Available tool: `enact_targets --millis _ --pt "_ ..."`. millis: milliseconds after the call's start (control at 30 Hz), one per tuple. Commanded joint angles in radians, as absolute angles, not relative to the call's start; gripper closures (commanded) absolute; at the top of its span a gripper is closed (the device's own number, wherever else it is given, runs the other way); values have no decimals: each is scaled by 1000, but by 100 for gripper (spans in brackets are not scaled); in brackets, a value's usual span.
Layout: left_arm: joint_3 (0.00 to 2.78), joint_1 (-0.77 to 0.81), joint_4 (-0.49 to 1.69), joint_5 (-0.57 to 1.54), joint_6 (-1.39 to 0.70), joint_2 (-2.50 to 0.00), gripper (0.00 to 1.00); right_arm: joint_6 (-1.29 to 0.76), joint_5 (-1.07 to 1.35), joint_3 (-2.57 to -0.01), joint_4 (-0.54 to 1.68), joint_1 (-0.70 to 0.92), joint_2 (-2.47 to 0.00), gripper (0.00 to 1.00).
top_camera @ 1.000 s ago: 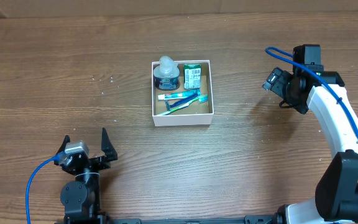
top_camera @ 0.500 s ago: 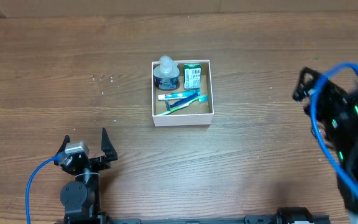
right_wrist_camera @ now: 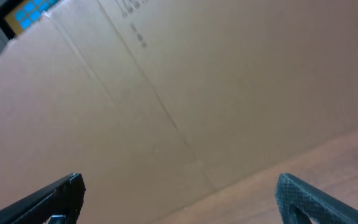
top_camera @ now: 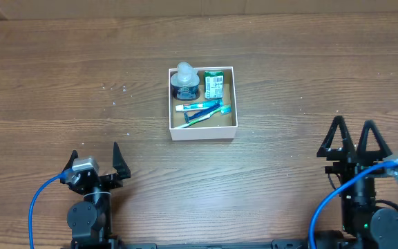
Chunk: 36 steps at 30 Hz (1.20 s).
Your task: Pack container
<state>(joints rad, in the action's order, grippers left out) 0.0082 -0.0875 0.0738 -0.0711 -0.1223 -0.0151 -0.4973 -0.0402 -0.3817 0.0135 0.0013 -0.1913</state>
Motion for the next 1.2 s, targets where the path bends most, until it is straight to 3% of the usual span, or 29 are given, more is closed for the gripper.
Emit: enact_targets --millis 0,333,567,867,1167 --pt "5 -96 71 -62 -105 -5 0 -496 -33 -250 -18 -1 -84 0" --pt "5 -96 71 -62 -104 -5 0 -437 -32 -9 -19 -1 -4 0" --pt "5 -96 71 -62 -104 -5 0 -387 -35 -8 84 -1 -3 0" --pt "5 -96 71 -62 -105 -6 0 -116 4 -7 85 -1 -3 0" --pt "5 -96 71 -62 -105 -5 0 4 3 -7 85 -1 -3 0"
